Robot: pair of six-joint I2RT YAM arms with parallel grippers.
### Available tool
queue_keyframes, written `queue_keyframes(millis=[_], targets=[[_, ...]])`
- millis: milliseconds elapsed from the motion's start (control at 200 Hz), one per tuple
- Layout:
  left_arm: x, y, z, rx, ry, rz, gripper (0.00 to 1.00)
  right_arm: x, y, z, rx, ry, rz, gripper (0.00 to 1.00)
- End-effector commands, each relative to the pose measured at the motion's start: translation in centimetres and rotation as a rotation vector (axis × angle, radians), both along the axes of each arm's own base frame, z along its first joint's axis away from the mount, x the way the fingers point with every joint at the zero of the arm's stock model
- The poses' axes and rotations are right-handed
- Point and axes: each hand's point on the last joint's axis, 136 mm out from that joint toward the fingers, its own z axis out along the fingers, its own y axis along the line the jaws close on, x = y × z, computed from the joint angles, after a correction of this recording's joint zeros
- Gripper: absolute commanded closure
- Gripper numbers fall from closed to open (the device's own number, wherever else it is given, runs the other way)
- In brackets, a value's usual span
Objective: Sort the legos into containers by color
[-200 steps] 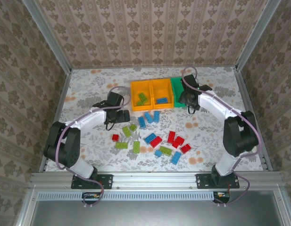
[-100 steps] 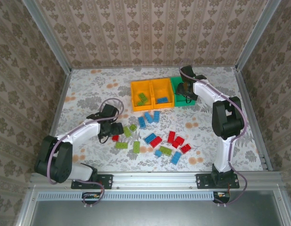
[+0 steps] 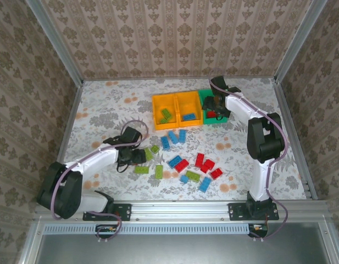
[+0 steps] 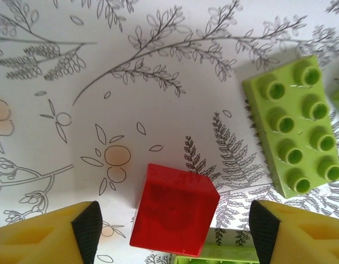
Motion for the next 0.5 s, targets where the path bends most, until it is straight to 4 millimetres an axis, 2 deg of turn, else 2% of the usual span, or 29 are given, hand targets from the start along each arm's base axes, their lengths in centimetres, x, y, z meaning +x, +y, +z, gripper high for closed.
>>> queue_keyframes(millis=[0,145,250,385,495], targets=[[-0.2,-0.3,-0.8,0.01,0.03,-0.028,0.32,-0.7,-0.3,3.2,0.006,-0.058,-0.008,0.13],[0.2,-0.5,-1.2,0.022,0.041,-0.026,0.39,-1.3,-1.9,4.8,-0.068,-0.096,-0.015,0.12],[0.4,-0.5,-1.4,0.031,0.047,-0.024,0.45,-1.6,-3.7,4.9,-0.114,-0.101,-0.034,0.11],[0.7,-0.8,-1.3,0.015,0.038,-0.027,0.57,-1.1,-6.3,3.9,-0.195,-0.094,-0.036,0.22],[0.8,-0.8,-1.1,0.017,0.034,-0.024,0.63,-0.6,-7.8,2.1,-0.231,-0.051,-0.02,0.31]])
